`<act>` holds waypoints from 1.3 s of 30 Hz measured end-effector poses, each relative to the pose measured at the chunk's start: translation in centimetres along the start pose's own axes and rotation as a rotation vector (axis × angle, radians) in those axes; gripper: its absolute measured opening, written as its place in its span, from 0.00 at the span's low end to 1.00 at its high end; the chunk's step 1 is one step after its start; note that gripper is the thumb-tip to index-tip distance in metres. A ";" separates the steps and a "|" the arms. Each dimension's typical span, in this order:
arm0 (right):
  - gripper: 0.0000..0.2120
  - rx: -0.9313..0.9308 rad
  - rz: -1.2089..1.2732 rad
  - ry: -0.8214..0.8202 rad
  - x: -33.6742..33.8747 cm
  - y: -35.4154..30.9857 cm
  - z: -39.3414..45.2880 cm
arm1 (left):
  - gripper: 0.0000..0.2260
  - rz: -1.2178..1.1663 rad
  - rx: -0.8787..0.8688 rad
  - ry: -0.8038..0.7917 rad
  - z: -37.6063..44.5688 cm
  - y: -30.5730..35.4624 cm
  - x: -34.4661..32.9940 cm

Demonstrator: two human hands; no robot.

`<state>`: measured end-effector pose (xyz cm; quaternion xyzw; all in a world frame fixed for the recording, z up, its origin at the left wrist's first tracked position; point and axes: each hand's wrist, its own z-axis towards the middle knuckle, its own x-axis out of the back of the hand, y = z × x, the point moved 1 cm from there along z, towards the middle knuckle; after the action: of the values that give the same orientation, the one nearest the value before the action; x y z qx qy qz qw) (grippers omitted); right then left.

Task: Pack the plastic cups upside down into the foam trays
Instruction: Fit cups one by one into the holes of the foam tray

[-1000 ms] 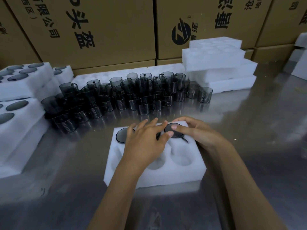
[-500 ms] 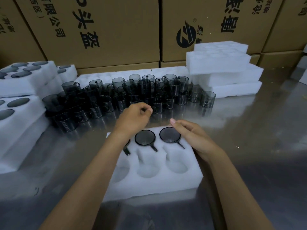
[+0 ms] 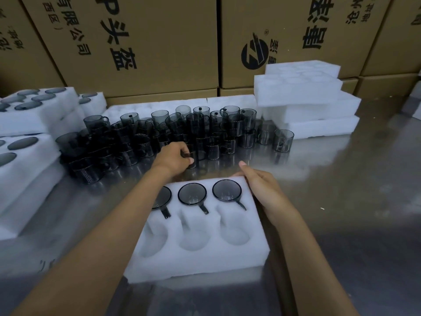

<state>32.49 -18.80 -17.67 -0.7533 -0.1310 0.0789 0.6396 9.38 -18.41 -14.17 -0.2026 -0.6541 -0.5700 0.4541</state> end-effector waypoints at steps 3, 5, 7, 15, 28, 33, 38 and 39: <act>0.19 0.019 0.002 0.023 0.1 -0.1 -0.1 | 0.06 -0.043 -0.069 0.076 -1.5 0.0 1.2; 0.12 0.147 -0.051 0.088 0.0 -0.8 -0.5 | 0.09 -0.097 -0.143 0.170 -3.0 0.1 2.0; 0.06 0.397 -0.152 0.131 -0.7 -2.0 -1.5 | 0.14 -0.212 -0.217 0.280 -5.2 0.2 2.4; 0.14 0.597 -0.166 -0.102 -7.2 -4.3 -6.0 | 0.26 -0.393 -0.514 0.538 -12.5 -0.5 2.9; 0.31 0.612 -0.274 -0.096 -8.0 -3.4 -6.3 | 0.26 -0.546 -0.522 0.257 -13.8 -2.3 4.3; 0.27 0.565 -0.212 -0.088 -8.3 -3.7 -6.9 | 0.18 -0.898 -0.397 0.121 -13.3 -3.5 6.0; 0.23 0.517 -0.304 -0.282 -8.9 -3.8 -8.1 | 0.07 -0.977 -0.234 0.116 -13.1 -5.3 7.5; 0.22 0.510 -0.358 -0.350 -9.2 -3.8 -8.4 | 0.06 -0.963 -0.191 0.061 -13.1 -5.6 7.6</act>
<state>25.73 -28.88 -12.99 -0.5097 -0.3445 0.1235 0.7787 5.90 -33.99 -11.88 0.0989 -0.6046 -0.7783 0.1373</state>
